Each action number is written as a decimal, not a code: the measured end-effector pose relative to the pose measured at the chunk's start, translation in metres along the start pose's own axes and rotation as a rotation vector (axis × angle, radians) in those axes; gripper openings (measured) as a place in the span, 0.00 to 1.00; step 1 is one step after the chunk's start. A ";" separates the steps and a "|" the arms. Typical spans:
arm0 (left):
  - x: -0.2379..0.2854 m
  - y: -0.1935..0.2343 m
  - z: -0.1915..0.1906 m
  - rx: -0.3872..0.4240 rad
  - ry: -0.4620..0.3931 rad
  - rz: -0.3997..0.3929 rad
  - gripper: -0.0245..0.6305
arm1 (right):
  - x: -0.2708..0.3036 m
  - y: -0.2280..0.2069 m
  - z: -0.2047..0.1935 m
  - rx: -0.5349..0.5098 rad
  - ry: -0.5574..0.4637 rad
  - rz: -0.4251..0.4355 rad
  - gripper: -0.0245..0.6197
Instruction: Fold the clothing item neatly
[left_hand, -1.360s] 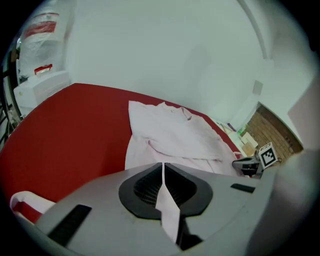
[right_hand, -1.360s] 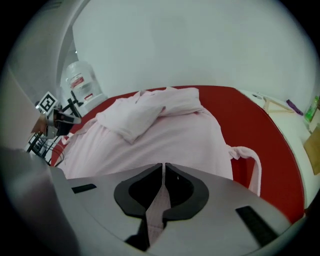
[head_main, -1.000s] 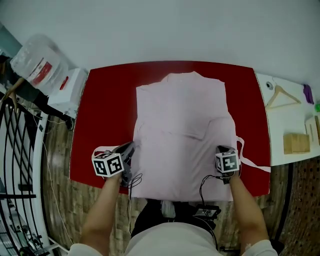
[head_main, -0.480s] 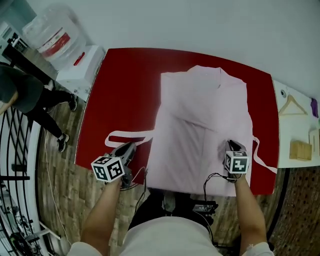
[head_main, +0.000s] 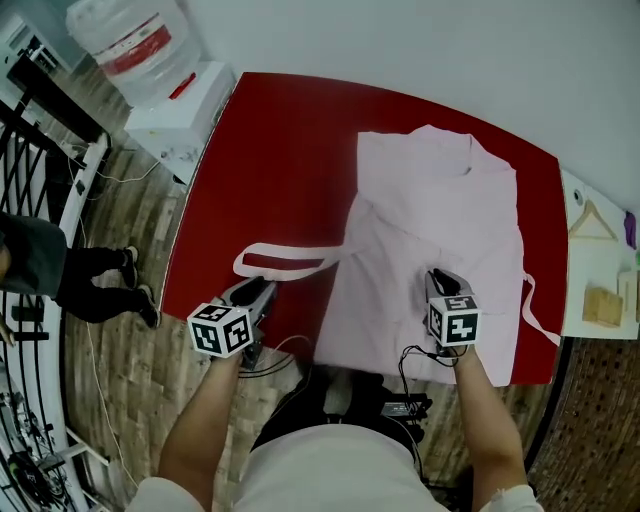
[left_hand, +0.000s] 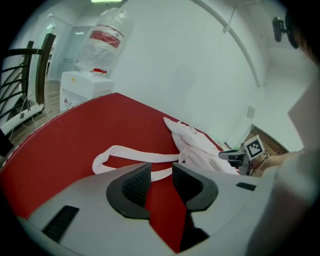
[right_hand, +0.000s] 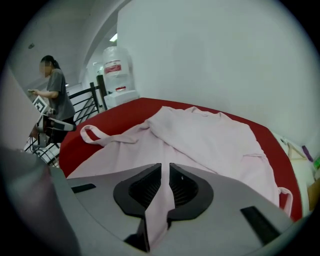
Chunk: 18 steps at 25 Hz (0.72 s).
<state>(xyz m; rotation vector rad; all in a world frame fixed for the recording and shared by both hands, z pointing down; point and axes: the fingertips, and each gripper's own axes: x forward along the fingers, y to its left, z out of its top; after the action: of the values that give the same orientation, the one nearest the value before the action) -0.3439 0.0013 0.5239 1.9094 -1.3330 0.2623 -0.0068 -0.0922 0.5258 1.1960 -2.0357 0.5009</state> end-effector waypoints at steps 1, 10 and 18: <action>-0.003 0.007 -0.001 0.018 0.006 0.010 0.21 | 0.003 0.016 0.004 -0.022 -0.001 0.021 0.09; -0.025 0.071 0.001 0.241 0.063 0.114 0.26 | 0.031 0.144 0.034 -0.247 -0.009 0.187 0.09; -0.020 0.104 0.015 0.382 0.091 0.111 0.26 | 0.054 0.213 0.042 -0.381 0.009 0.241 0.21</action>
<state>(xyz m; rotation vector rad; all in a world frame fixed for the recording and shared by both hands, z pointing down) -0.4465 -0.0106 0.5523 2.1041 -1.4048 0.6943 -0.2251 -0.0449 0.5429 0.7266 -2.1576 0.2132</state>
